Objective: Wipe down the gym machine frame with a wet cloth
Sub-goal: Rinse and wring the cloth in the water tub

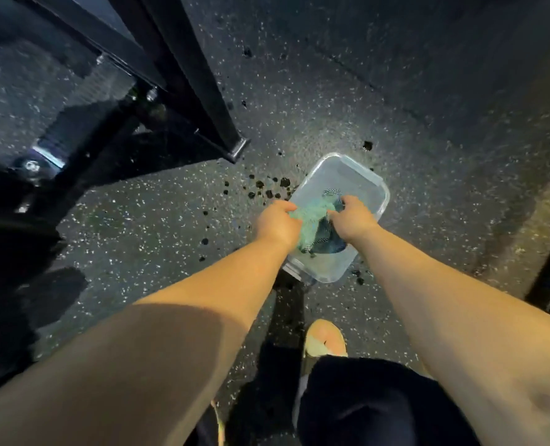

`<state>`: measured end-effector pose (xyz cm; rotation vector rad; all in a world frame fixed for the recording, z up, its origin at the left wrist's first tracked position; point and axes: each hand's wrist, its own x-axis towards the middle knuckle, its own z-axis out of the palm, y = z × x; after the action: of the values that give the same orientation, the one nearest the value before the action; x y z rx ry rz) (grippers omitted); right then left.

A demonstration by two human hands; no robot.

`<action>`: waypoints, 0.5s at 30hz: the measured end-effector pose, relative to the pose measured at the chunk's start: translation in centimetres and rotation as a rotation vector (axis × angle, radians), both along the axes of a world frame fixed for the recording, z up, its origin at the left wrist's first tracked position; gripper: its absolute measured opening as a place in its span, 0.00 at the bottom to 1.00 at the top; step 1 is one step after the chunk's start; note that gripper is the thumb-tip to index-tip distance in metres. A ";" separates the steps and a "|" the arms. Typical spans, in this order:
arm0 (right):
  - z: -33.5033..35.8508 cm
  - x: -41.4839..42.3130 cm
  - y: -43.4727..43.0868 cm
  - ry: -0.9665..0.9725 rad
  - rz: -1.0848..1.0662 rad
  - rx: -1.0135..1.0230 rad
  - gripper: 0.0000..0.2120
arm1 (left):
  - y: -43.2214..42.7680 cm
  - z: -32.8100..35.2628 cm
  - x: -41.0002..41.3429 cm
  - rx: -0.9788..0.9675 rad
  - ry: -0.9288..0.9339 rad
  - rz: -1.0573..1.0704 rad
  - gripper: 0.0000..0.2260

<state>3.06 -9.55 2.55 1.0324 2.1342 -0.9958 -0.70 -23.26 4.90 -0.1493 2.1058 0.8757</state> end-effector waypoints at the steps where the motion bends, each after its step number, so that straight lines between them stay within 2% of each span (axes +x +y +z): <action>1: -2.4 0.0 0.6 0.020 0.031 0.026 0.22 | 0.6 -2.7 0.3 0.008 0.034 -0.084 0.17; 3: -5.1 -0.6 1.7 0.050 0.181 0.046 0.30 | 1.3 -6.3 0.9 0.019 0.072 -0.243 0.20; 5: -7.0 -1.5 2.9 0.041 0.456 0.112 0.37 | 2.2 -9.0 1.6 0.022 0.030 -0.351 0.22; 7: -9.6 -1.8 3.6 -0.003 0.642 0.209 0.33 | 3.7 -11.1 1.7 0.020 -0.015 -0.384 0.20; 9: -11.5 -1.8 3.1 -0.068 0.699 0.242 0.24 | 4.8 -12.3 1.1 -0.002 -0.049 -0.357 0.19; 12: -12.0 -1.7 2.4 -0.124 0.683 0.272 0.17 | 5.4 -13.5 0.7 0.071 -0.182 -0.078 0.18; 15: -9.5 -1.8 2.5 0.014 0.425 0.128 0.19 | 5.3 -14.0 0.8 0.210 -0.485 0.430 0.16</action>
<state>1.31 -7.07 -6.94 0.5863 2.3197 -0.6706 0.11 -17.92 -9.05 -0.6532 1.5387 1.1691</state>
